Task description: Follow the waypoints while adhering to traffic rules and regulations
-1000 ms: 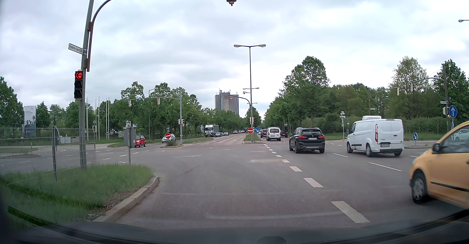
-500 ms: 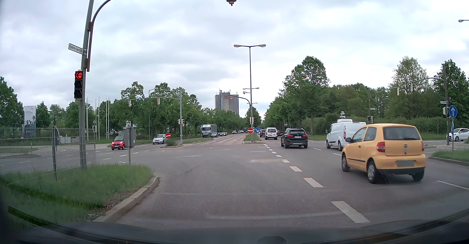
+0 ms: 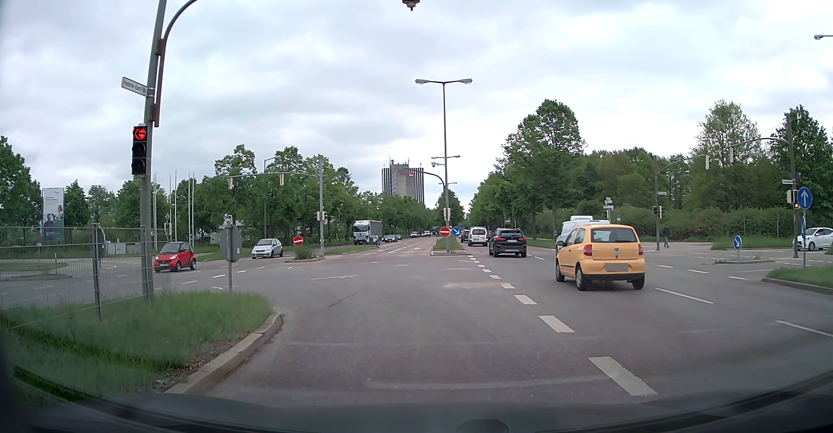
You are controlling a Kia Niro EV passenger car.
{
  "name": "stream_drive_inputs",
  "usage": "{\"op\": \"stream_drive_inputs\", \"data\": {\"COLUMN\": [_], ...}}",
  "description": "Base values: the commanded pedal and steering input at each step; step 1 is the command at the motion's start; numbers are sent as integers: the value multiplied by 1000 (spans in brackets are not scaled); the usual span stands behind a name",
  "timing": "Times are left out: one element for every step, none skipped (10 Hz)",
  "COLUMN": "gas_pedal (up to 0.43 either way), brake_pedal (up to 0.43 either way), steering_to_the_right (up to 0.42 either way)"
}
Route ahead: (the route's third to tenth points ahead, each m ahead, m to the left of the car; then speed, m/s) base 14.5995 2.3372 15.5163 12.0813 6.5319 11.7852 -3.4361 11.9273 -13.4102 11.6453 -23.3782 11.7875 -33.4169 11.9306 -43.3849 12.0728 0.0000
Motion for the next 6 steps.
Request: {"op": "stream_drive_inputs", "data": {"gas_pedal": [0, 0, 0, 0, 0, 0], "brake_pedal": [262, 262, 262, 262, 262, 262], "steering_to_the_right": [-3, -3, -3, -3, -3, -3]}}
